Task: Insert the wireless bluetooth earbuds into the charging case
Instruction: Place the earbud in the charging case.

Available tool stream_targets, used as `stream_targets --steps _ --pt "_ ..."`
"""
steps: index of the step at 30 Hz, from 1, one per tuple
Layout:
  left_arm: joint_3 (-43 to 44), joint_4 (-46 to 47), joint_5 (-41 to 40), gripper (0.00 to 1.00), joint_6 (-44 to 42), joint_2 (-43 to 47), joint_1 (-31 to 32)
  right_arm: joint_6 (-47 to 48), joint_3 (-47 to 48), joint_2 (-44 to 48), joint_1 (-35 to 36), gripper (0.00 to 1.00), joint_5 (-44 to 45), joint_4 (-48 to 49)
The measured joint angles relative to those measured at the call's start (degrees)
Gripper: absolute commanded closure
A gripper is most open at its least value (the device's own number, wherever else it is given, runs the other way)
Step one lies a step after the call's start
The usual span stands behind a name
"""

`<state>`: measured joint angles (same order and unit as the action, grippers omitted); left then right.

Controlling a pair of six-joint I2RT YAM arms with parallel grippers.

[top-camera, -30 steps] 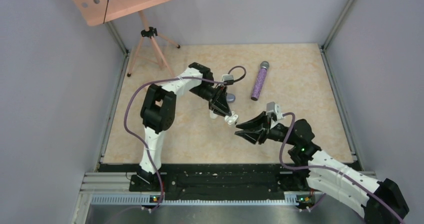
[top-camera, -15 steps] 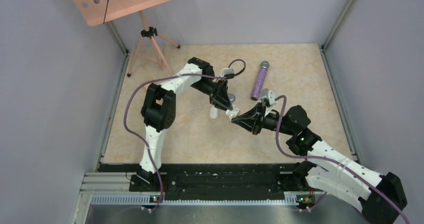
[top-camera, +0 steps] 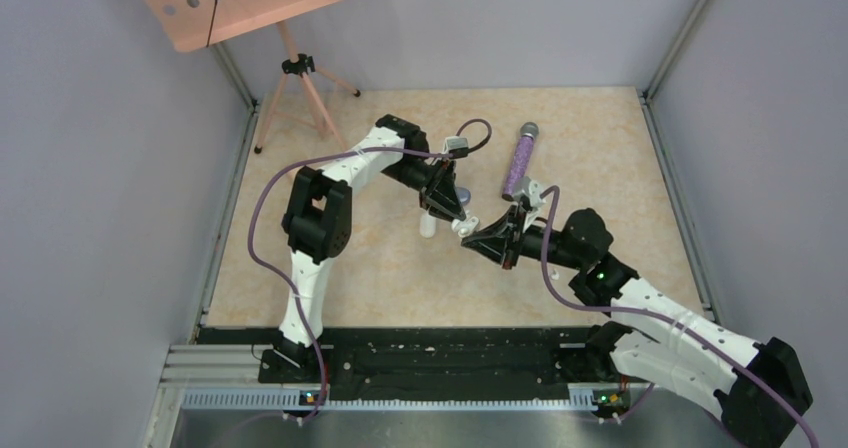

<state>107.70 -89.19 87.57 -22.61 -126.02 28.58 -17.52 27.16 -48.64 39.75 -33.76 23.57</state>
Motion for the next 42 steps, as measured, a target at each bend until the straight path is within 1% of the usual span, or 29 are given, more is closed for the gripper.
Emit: stream_targets --steps 17,42 --pt "-0.02 0.00 0.00 1.00 -0.02 0.00 0.02 1.38 0.00 -0.87 -0.04 1.00 4.13 0.35" --pt "-0.02 0.00 0.02 1.00 -0.04 0.00 -0.02 1.31 -0.22 -0.52 -2.97 1.00 4.44 0.66"
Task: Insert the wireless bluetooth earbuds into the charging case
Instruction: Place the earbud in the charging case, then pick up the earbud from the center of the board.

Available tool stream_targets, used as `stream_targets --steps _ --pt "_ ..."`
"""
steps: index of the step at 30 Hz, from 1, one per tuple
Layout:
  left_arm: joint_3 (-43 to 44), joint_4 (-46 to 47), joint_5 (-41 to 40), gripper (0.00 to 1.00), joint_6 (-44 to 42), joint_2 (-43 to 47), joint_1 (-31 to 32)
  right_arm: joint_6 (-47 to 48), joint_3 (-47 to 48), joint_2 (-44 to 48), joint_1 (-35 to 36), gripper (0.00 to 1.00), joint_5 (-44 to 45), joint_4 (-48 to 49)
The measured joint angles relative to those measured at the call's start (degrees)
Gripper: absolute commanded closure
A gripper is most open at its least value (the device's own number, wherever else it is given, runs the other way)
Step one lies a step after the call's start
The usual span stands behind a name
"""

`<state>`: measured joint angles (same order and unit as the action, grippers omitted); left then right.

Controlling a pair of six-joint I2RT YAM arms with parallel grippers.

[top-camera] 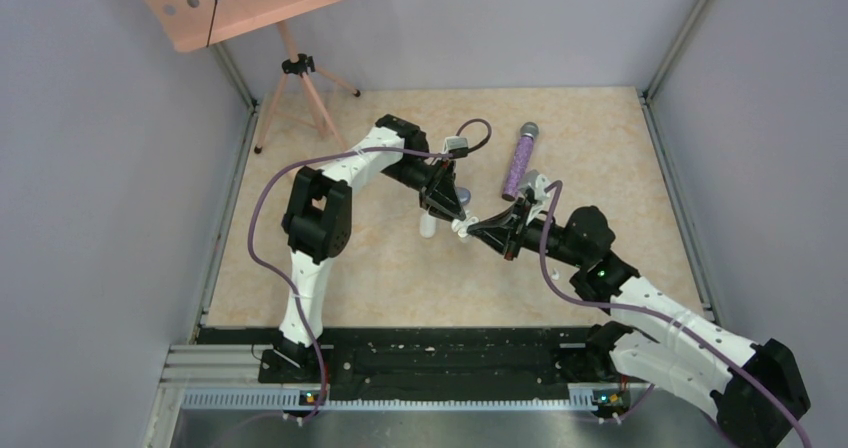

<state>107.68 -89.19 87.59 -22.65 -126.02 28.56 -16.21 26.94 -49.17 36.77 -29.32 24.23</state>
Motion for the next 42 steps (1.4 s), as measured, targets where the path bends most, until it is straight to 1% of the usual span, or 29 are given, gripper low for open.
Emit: stream_targets --steps 7,10,11,13,14,15,17,19,20,22,23,25,27,31,36,39,42 --pt "0.00 0.00 -0.02 1.00 0.00 0.00 0.00 -0.04 -0.04 0.37 -0.17 1.00 -0.09 -0.13" --pt "0.00 0.00 -0.02 1.00 0.00 0.02 0.00 -0.04 -0.04 2.25 -0.22 1.00 2.03 -2.16" --pt "0.00 0.00 -0.04 1.00 0.00 0.02 0.00 -0.11 0.02 3.06 -0.26 0.97 3.50 -3.34" --pt "0.00 0.00 -0.39 1.00 0.02 0.11 0.00 -0.66 0.17 5.05 -0.55 0.81 8.07 -6.82" --pt "0.00 0.00 -0.61 1.00 0.04 0.17 0.00 -1.27 0.20 6.47 -1.05 0.69 11.54 -9.44" --pt "0.04 0.00 -0.79 1.00 0.09 0.17 -0.02 -2.01 0.20 7.34 -1.55 0.66 13.64 -11.15" --pt "0.59 0.55 -2.08 1.00 1.86 0.17 -0.02 -3.74 0.50 9.73 -2.99 0.63 21.07 -16.65" --pt "0.90 4.55 -5.16 1.00 7.96 0.72 0.00 -6.10 1.03 12.09 -4.02 0.59 29.29 -22.71" --pt "0.35 9.22 -8.74 1.00 13.20 1.62 0.09 -7.61 1.60 13.03 -4.28 0.57 33.38 -26.08" --pt "-3.74 21.29 -16.50 1.00 24.50 5.64 0.26 -10.49 3.21 14.14 -4.48 0.57 40.46 -32.63" --pt "-6.16 26.71 -18.51 1.00 29.64 7.96 0.26 -11.80 3.98 14.40 -4.55 0.57 43.32 -35.50" --pt "-8.11 34.88 -20.98 1.00 38.23 11.54 0.28 -15.08 5.09 14.82 -4.63 0.57 48.24 -41.09" --pt "-7.32 40.11 -22.40 1.00 42.80 13.14 0.39 -18.58 5.92 14.91 -4.70 0.57 51.91 -46.82" --pt "-6.12 44.74 -24.39 1.00 46.86 13.79 0.55 -25.27 6.95 14.08 -4.70 0.57 56.50 -57.02" --pt "-8.87 46.42 -28.04 1.00 48.63 13.81 1.05 -32.94 6.95 10.84 -4.79 0.57 58.36 -66.47" --pt "-11.76 47.32 -30.29 1.00 48.72 14.47 1.40 -36.15 6.95 8.59 -5.09 0.58 58.10 -69.75" --pt "-15.82 48.68 -31.80 1.00 48.74 16.76 1.60 -38.53 6.86 7.54 -5.57 0.60 56.48 -70.97"
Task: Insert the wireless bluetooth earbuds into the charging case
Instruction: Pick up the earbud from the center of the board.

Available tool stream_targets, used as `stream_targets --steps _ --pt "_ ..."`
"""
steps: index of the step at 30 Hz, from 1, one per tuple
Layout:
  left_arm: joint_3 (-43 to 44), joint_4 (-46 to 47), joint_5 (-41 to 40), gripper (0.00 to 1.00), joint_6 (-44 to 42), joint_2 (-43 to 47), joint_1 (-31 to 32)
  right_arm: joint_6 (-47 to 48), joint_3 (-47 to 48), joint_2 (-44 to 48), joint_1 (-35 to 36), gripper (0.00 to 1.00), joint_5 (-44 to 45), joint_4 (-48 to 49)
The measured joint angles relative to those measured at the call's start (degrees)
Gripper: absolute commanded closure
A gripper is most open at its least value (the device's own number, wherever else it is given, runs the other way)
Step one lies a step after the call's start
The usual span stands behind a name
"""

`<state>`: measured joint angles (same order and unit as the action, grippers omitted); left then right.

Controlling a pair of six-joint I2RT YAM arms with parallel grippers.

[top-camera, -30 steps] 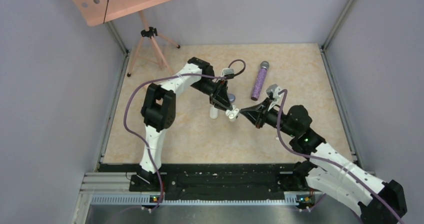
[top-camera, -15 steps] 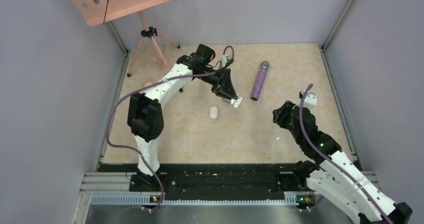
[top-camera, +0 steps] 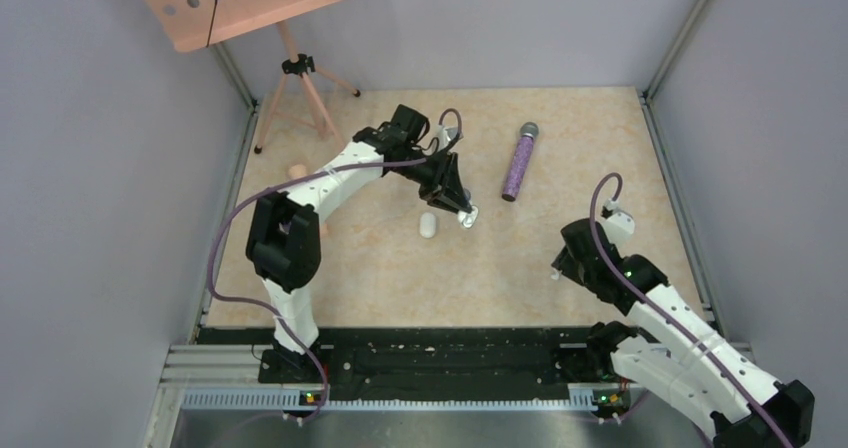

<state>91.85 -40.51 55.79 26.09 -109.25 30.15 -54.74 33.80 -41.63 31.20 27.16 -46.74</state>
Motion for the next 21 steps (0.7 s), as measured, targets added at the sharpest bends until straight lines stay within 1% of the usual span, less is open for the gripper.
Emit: stream_targets --steps 5,9,14,21 --pt "-4.00 2.54 -0.66 1.00 -0.33 4.48 0.28 -3.56 -2.03 -0.28 -0.87 0.61 -2.95 0.59" --pt "-5.84 5.14 -0.57 1.00 -0.31 6.73 0.76 -4.33 -5.07 -2.75 -1.40 0.61 -4.68 1.77" --pt "-6.56 6.29 -0.57 1.00 -0.31 6.88 1.09 -3.74 -6.21 -7.37 -1.77 0.63 -5.05 4.63" --pt "-6.58 6.51 -0.52 1.00 -0.48 6.88 1.29 -0.15 -6.43 -12.68 -2.16 0.65 -6.60 9.07"
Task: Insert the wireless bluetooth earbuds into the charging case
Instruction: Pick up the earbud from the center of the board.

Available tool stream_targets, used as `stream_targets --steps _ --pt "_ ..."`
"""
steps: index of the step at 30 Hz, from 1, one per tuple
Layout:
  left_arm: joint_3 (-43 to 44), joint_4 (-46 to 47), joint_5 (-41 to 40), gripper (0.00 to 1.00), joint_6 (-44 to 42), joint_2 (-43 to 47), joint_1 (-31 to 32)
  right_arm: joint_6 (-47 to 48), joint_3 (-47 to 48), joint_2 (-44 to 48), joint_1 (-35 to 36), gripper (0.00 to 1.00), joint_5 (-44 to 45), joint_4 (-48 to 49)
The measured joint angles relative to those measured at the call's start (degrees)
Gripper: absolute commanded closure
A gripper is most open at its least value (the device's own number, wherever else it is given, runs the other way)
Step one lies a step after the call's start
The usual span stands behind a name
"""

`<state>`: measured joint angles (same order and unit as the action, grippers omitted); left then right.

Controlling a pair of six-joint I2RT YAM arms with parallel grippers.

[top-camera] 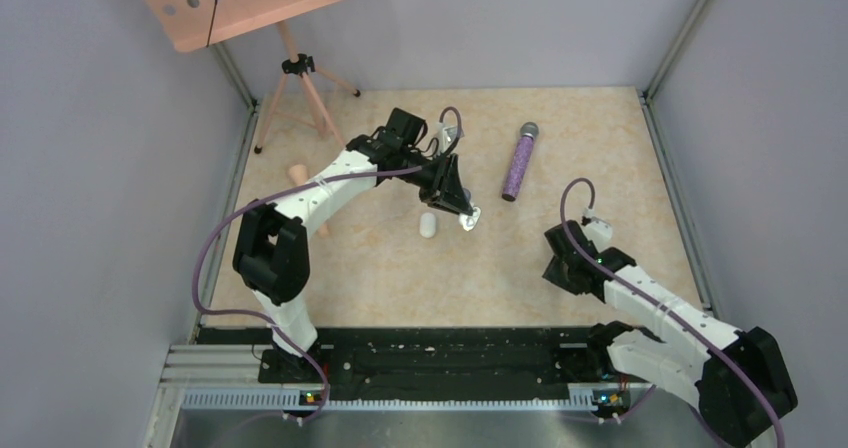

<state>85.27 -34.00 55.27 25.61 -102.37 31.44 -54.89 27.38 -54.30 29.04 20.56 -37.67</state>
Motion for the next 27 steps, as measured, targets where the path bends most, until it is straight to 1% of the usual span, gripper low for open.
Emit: stream_targets --steps 7,23,27 --pt "0.00 0.22 0.35 1.00 -0.02 0.00 0.11 2.80 -0.02 -2.49 -0.04 0.69 0.02 1.68" --pt "0.00 0.24 0.39 1.00 -0.07 0.00 0.17 6.12 -1.16 -5.90 -0.07 0.74 0.98 5.81" --pt "0.00 0.24 0.42 1.00 -0.20 0.00 0.17 6.58 -1.16 -6.32 -0.07 0.80 1.42 6.54"
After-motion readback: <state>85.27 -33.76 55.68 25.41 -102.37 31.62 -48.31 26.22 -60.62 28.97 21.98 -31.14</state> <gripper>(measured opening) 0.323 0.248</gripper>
